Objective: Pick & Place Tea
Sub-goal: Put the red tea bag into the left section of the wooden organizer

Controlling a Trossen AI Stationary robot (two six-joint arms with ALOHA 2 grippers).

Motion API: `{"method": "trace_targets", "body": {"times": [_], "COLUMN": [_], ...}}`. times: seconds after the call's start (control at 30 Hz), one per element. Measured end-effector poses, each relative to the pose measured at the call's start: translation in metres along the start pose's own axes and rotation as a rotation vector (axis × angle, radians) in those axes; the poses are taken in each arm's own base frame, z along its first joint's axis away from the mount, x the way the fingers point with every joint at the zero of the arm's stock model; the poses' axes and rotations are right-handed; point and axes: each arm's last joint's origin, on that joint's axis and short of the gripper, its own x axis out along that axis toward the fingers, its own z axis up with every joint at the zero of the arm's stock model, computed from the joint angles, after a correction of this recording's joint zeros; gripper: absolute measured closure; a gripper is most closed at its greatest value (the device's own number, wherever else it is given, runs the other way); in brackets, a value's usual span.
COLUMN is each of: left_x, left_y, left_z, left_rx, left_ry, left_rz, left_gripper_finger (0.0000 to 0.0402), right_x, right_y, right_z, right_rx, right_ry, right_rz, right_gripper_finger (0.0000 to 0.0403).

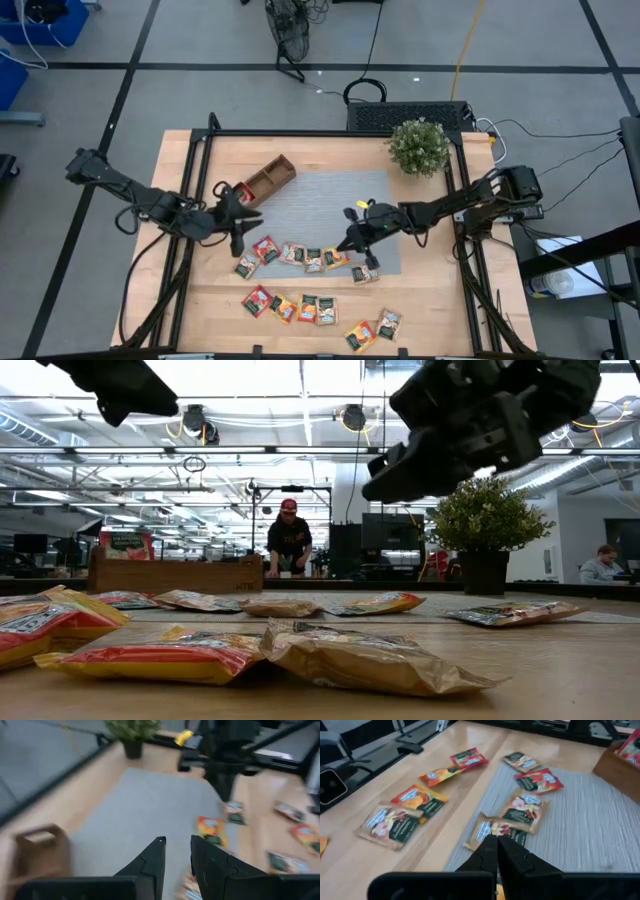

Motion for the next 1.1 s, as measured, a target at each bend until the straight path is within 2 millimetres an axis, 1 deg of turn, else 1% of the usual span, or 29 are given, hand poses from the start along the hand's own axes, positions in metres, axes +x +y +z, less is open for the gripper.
{"method": "trace_targets", "body": {"times": [0.13,0.2,0.27,0.33,0.43,0.53,0.6,0.7,0.8,0.93,1.03,1.1], "left_x": [0.000,-0.001,-0.001,-0.001,-0.001,-0.003,-0.007,-0.015,-0.021,-0.023,-0.023,-0.022], "left_y": [-0.003,-0.004,-0.005,-0.007,-0.008,-0.007,-0.005,0.000,0.006,0.009,0.009,0.009], "left_z": [-0.003,-0.003,-0.004,-0.005,-0.006,-0.003,0.001,0.006,0.010,0.011,0.011,0.011], "left_rx": [-0.021,-0.017,0.023,0.050,0.086,0.099,0.093,0.096,0.088,0.080,0.083,0.084], "left_ry": [0.080,0.084,0.081,0.080,0.077,0.047,-0.009,-0.081,-0.143,-0.173,-0.172,-0.171], "left_rz": [-0.129,-0.149,-0.147,-0.146,-0.146,-0.137,-0.113,-0.027,0.049,0.111,0.112,0.113], "left_gripper_finger": [0.0305,0.0305,0.0305,0.0305,0.0305,0.0305,0.0305,0.0305,0.0305,0.0305,0.0305,0.0305], "right_x": [-0.003,-0.003,-0.004,-0.002,0.007,0.026,0.044,0.073,0.104,0.141,0.163,0.172], "right_y": [0.001,0.001,0.001,0.003,0.005,0.000,-0.007,-0.023,-0.043,-0.065,-0.078,-0.088], "right_z": [-0.001,0.002,0.006,0.008,0.013,0.025,0.032,0.043,0.054,0.061,0.063,0.064], "right_rx": [-0.018,-0.024,-0.048,-0.087,-0.112,-0.106,-0.091,-0.128,-0.185,-0.240,-0.263,-0.269], "right_ry": [-0.084,-0.142,-0.185,-0.193,-0.187,-0.161,-0.092,0.038,0.134,0.226,0.278,0.296], "right_rz": [-0.014,-0.025,-0.025,-0.026,-0.034,-0.031,-0.034,-0.041,-0.034,-0.017,-0.004,-0.006], "right_gripper_finger": [0.0403,0.0402,0.0395,0.0376,0.0330,0.0277,0.0247,0.0216,0.0203,0.0204,0.0205,0.0202]}}
